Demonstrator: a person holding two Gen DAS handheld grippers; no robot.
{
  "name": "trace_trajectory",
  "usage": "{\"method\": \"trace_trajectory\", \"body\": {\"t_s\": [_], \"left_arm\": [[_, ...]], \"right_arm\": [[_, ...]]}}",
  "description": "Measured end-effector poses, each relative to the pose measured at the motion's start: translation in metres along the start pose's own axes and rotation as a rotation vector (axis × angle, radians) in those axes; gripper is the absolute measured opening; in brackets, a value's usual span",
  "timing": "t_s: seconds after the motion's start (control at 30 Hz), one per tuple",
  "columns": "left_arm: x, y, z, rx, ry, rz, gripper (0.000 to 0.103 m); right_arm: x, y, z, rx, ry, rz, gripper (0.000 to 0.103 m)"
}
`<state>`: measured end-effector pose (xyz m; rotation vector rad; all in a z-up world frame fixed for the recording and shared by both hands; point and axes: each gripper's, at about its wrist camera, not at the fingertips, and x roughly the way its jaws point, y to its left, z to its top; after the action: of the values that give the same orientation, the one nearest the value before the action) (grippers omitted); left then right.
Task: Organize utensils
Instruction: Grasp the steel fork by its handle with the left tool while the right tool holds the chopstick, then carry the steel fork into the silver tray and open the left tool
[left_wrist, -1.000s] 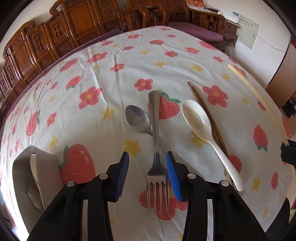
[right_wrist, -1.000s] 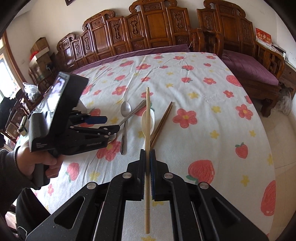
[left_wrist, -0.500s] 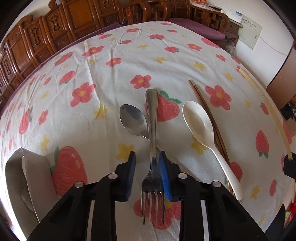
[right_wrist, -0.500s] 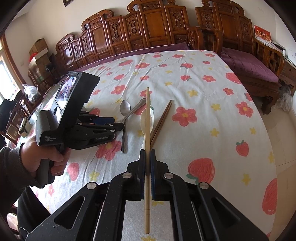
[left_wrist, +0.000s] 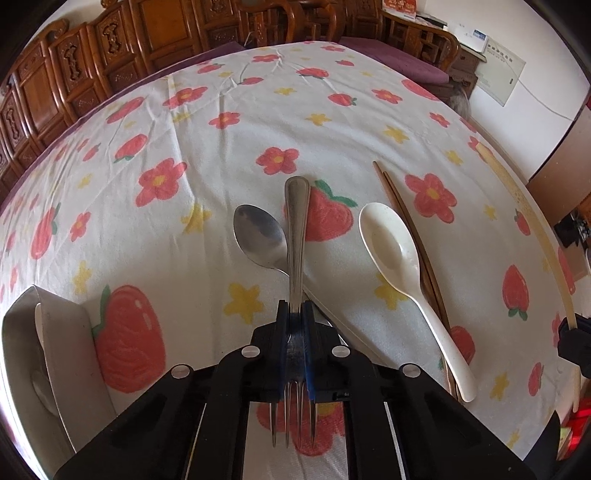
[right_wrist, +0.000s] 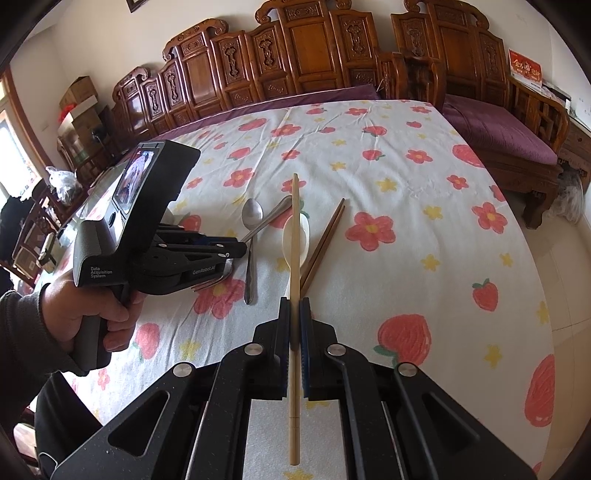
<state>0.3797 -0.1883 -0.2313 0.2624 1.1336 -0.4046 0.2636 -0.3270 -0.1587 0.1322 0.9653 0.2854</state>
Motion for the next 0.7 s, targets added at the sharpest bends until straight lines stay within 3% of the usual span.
{"method": "trace_trajectory", "body": {"t_s": [0.23,0.7], "left_arm": [[-0.014,-0.001,-0.008,0.002,-0.003,0.035,0.006],[-0.088,0.001,-0.031,0.011,-0.129,0.029,0.006]], "right_arm": [[-0.003,0.004,0.002,-0.008,-0.01,0.004,0.006],[-0.018,0.026,0.005,-0.057,-0.053,0.016,0.006]]}}
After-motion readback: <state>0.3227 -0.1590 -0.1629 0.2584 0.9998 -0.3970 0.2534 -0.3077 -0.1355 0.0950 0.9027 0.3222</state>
